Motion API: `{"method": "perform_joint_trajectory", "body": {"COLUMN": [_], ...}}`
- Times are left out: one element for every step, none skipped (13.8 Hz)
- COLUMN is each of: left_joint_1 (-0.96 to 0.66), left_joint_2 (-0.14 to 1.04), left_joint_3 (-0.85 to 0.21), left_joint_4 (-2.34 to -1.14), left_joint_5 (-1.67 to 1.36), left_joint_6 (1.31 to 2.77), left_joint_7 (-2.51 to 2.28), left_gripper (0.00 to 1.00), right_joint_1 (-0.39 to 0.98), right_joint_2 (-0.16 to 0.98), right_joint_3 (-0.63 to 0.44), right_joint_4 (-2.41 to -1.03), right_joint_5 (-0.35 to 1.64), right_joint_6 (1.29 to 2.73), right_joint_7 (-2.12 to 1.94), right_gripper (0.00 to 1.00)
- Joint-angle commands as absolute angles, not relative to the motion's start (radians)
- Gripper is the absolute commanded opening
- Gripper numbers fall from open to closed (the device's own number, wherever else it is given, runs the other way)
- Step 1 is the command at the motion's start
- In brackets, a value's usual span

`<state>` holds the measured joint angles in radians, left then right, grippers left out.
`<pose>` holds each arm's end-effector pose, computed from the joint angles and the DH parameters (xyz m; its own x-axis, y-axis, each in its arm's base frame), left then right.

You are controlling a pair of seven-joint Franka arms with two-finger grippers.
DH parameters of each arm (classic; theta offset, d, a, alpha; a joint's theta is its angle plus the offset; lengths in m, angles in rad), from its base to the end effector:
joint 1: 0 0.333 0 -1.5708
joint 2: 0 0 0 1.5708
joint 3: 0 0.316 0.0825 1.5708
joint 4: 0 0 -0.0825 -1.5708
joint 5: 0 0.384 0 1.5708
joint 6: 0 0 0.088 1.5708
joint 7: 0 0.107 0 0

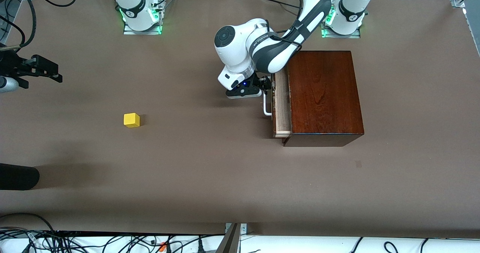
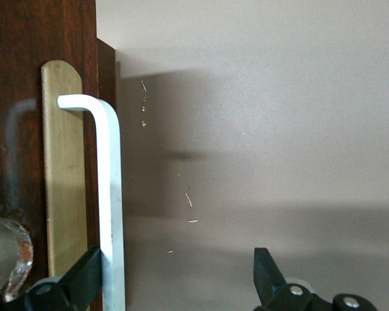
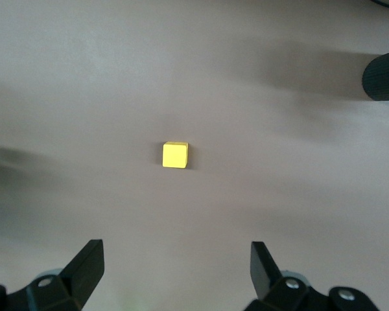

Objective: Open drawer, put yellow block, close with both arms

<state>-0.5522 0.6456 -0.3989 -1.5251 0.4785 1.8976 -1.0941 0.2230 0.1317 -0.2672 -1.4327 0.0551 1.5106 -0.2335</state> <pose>0.4543 -0.5094 0.2867 0.9985 -0.0217 0.0511 -0.0068 -0.9614 -0.2750 0.5877 -0.0088 0.6113 0.9805 0.1919 -0.0431 0.1907 -0.9812 -0.0312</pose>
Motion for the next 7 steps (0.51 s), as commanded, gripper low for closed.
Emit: {"method": "perform_joint_trajectory", "body": {"left_joint_1": [-0.6,-0.606,-0.606,-0.612,-0.618,-0.623,-0.626], "left_joint_2": [0.699,0.701,0.709,0.713,0.716,0.722,0.727], "left_joint_3": [-0.408,-0.408,-0.41,-0.408,-0.408,-0.408,-0.408], "left_joint_4": [-1.454,-1.45,-1.437,-1.425,-1.417,-1.408,-1.398], "left_joint_5": [0.416,0.414,0.41,0.399,0.391,0.391,0.391], "left_joint_6": [1.942,1.944,1.944,1.944,1.944,1.944,1.944], "left_joint_7": [-1.114,-1.114,-1.114,-1.112,-1.112,-1.112,-1.112], "left_gripper": [1.0,1.0,1.0,1.0,1.0,1.0,1.0], "right_joint_1": [0.219,0.219,0.219,0.219,0.219,0.219,0.219], "right_joint_2": [0.137,0.137,0.137,0.137,0.137,0.137,0.137], "right_joint_3": [-0.268,-0.268,-0.268,-0.268,-0.268,-0.268,-0.27], "right_joint_4": [-1.414,-1.414,-1.414,-1.414,-1.414,-1.414,-1.414], "right_joint_5": [0.048,0.048,0.048,0.048,0.048,0.048,0.048], "right_joint_6": [1.493,1.493,1.493,1.493,1.493,1.493,1.493], "right_joint_7": [-0.229,-0.229,-0.229,-0.229,-0.229,-0.229,-0.229], "right_gripper": [1.0,1.0,1.0,1.0,1.0,1.0,1.0]}}
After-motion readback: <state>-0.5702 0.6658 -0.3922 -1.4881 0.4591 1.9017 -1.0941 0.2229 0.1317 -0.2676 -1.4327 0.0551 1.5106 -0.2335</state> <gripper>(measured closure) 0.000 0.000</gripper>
